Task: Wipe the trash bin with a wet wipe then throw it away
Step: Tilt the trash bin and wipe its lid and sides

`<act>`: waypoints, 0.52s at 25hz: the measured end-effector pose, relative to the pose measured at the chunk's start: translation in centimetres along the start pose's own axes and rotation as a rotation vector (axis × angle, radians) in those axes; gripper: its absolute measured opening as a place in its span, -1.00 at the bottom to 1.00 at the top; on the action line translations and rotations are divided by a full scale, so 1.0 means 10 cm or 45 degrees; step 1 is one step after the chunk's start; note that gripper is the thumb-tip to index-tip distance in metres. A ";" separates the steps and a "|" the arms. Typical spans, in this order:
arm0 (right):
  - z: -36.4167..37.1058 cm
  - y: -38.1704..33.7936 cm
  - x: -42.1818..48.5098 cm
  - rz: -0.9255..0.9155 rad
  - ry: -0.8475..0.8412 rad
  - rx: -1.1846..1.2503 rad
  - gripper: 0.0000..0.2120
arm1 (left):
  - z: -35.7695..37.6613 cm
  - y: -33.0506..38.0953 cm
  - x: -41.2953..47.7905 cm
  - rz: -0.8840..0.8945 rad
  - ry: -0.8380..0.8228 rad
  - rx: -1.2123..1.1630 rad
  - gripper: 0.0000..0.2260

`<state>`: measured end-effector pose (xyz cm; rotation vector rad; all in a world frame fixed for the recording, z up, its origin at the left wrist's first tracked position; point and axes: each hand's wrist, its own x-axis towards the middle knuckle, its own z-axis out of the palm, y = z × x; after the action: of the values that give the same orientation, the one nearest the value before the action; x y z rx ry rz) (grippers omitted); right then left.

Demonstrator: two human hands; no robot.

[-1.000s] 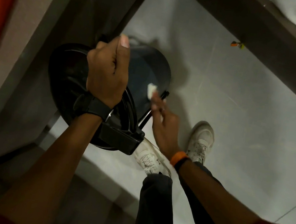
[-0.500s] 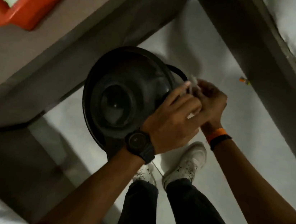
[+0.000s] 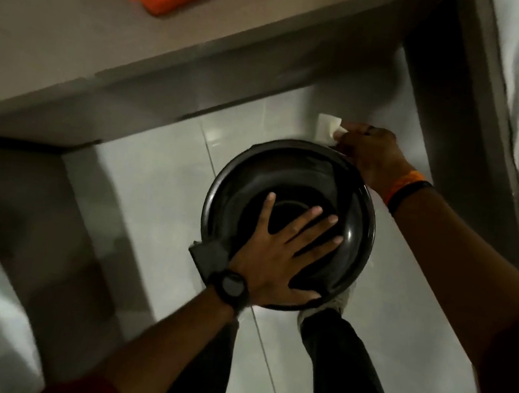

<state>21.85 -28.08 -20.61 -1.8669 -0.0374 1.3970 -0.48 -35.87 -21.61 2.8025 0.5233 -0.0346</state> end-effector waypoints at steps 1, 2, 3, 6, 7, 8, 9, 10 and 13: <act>0.02 0.01 0.01 -0.033 0.013 -0.092 -0.76 | 0.01 -0.08 0.01 0.106 -0.027 0.025 -0.21; 0.02 0.02 0.02 -0.088 0.065 -0.167 -0.81 | -0.01 -0.19 0.05 0.195 -0.048 0.048 -0.22; 0.01 0.06 0.01 -0.134 0.116 -0.177 -0.90 | -0.04 -0.32 0.10 0.278 -0.072 0.073 -0.23; -0.08 0.16 -0.06 -0.157 0.222 -0.002 -0.89 | -0.22 -0.80 0.19 0.440 -0.193 0.242 -0.22; -0.12 0.20 -0.11 -0.161 0.279 0.037 -0.93 | -0.31 -0.94 0.16 0.386 -0.220 0.312 -0.20; -0.17 0.25 -0.17 -0.160 0.327 0.059 -0.96 | -0.41 -1.03 0.10 0.256 -0.234 0.385 -0.18; -0.22 0.32 -0.25 -0.154 0.355 0.083 -0.97 | -0.48 -1.09 0.00 0.079 -0.236 0.427 -0.18; -0.27 0.39 -0.35 -0.127 0.356 0.102 -0.93 | -0.55 -1.09 -0.12 -0.113 -0.214 0.409 -0.19; -0.38 0.59 -0.55 -0.066 0.415 -0.016 -0.83 | -0.59 -0.85 -0.42 -0.737 -0.052 -0.028 -0.30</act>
<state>20.39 -36.83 -19.41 -2.0673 0.0677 1.0457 -7.58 -28.07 -18.04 2.5238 1.2901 -0.2019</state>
